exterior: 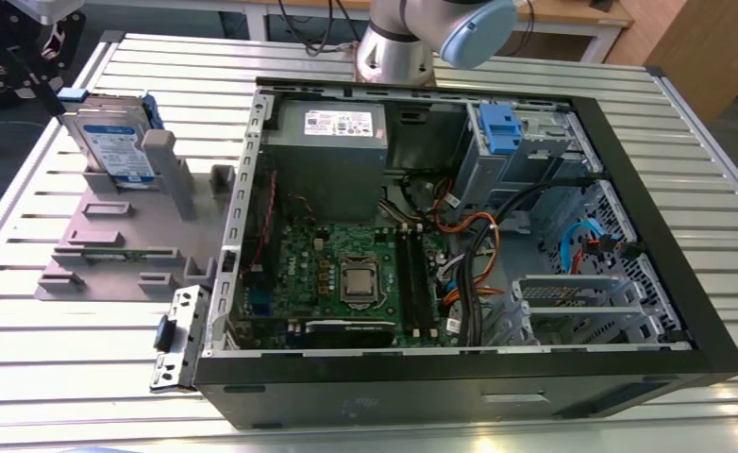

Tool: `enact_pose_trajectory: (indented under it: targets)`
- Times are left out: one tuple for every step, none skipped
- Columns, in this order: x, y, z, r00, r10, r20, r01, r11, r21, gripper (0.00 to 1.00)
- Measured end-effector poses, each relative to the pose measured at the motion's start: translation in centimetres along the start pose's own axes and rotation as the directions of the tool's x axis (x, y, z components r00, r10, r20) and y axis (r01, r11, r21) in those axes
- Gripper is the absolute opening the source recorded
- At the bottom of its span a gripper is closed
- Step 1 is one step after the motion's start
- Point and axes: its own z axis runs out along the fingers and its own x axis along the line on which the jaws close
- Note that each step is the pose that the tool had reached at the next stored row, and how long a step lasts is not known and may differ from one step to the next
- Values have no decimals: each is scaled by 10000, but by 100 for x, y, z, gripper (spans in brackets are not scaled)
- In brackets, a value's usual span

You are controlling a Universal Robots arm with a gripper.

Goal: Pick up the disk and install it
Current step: 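Pick up the disk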

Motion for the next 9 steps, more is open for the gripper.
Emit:
enact_pose_trajectory:
  targets:
    - [0,0,0,10000,-12,-1,12,10000,0,11]
    - [0,0,0,10000,-25,-1,25,10000,0,11]
    - [0,0,0,10000,-38,-1,38,10000,-1,11]
    - [0,0,0,10000,-50,-2,50,10000,-1,11]
    - [0,0,0,10000,-62,-2,62,10000,-1,11]
    - [0,0,0,10000,-74,-3,74,10000,-2,11]
    - [0,0,0,10000,-86,-3,86,10000,-2,11]
    - [0,0,0,10000,-97,-4,97,10000,-2,11]
    - [0,0,0,9999,-109,-4,109,9999,-2,11]
